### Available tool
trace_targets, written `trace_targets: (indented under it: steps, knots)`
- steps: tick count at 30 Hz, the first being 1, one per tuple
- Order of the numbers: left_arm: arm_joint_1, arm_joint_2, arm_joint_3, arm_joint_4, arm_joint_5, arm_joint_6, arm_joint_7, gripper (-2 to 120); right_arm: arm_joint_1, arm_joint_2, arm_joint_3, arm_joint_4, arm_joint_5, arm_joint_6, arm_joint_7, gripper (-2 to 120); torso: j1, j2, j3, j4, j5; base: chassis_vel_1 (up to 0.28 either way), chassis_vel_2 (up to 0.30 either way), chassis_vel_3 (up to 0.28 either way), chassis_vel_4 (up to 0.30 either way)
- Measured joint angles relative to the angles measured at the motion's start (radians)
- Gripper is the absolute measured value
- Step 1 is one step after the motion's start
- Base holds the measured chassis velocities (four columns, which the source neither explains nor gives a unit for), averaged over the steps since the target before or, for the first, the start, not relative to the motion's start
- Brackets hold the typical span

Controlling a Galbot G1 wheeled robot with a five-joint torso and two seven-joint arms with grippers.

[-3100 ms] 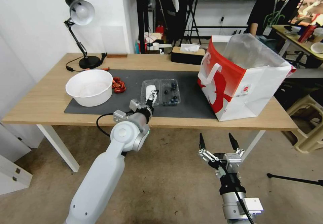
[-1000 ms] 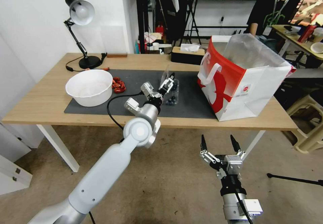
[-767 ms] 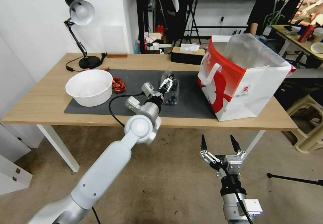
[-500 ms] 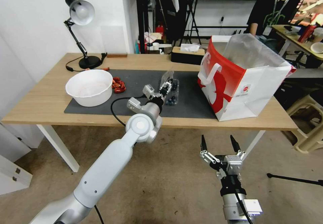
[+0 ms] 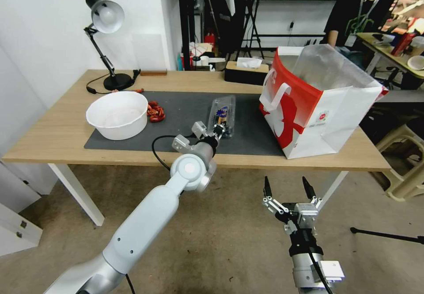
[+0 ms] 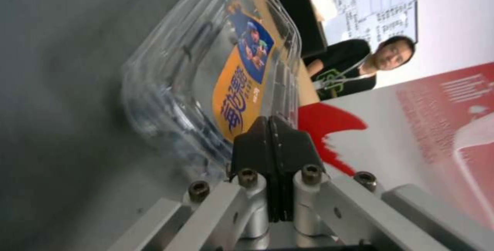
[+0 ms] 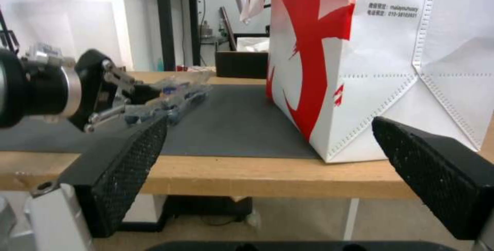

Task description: Close the takeout container lid, then place the container into the takeout bag.

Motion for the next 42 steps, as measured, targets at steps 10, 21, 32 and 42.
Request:
trace_targets:
  steps: [10,21,32,42]
  knots:
    - [-0.008,0.006,0.013,0.005,0.028,0.003,-0.01,0,0.123,-0.058,0.006,0.04,0.178,-0.109,0.007,99,0.0,0.0,0.0,0.0003,0.0001,0.0,0.0,0.0,0.0]
    - [-0.032,0.004,0.039,0.024,0.053,0.0,-0.008,0,0.331,-0.184,0.022,0.072,0.631,-0.325,0.047,99,0.0,0.0,0.0,0.0002,0.0,0.0,0.0,0.0,0.0]
    - [-0.043,0.004,0.05,0.037,0.072,-0.002,-0.007,0,0.641,-0.249,-0.049,-0.074,1.023,-0.428,0.117,99,0.0,0.0,0.0,-0.0001,0.0002,0.0,0.0,0.0,0.0]
    - [-0.05,0.003,0.055,0.047,0.082,-0.004,-0.005,0,0.93,-0.199,-0.211,-0.274,1.19,-0.455,0.169,99,0.0,0.0,0.0,0.0,0.0,0.0,0.0,0.0,0.0]
